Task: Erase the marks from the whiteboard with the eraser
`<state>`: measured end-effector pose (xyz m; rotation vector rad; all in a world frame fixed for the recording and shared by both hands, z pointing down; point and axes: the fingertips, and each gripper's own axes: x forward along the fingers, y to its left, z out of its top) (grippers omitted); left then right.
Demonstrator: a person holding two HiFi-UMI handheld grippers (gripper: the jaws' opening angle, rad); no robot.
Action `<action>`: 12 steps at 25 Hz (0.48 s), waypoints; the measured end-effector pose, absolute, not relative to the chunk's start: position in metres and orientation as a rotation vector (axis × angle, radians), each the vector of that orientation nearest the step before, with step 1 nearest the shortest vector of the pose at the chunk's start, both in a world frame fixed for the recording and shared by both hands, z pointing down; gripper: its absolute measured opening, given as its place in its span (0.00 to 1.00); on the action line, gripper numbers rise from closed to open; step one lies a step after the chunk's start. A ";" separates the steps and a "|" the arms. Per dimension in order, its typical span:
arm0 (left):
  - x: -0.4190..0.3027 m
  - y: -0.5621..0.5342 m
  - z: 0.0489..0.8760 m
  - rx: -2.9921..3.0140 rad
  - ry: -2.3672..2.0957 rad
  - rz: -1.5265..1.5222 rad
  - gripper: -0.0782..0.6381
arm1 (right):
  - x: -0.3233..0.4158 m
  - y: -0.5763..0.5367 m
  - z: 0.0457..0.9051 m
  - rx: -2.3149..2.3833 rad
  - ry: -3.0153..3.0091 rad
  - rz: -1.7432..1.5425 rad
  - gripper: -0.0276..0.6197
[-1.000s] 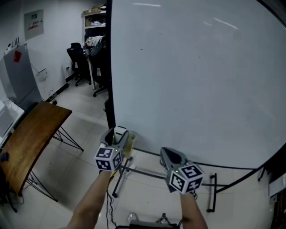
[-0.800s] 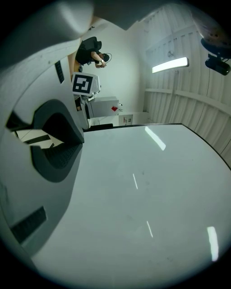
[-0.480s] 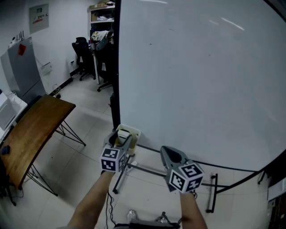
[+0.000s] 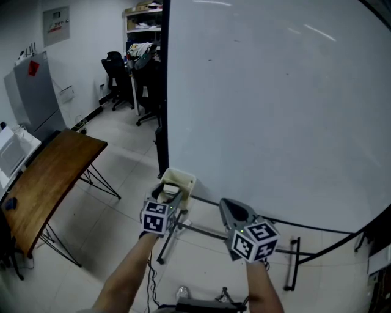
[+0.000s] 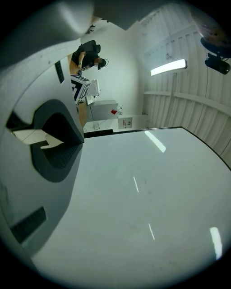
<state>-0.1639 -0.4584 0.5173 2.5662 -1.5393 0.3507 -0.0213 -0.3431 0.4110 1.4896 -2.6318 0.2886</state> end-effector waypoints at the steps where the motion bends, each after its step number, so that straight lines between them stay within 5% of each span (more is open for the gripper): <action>1: -0.165 -0.458 0.514 2.571 -1.545 0.347 0.52 | -0.022 -0.342 0.410 1.490 -2.634 0.286 0.03; 9: -0.144 -0.434 0.429 2.730 -1.491 0.113 0.54 | -0.013 -0.345 0.379 1.535 -2.667 0.192 0.03; 12: -0.121 -0.419 0.400 2.795 -1.420 0.062 0.41 | -0.005 -0.345 0.360 1.565 -2.680 0.137 0.03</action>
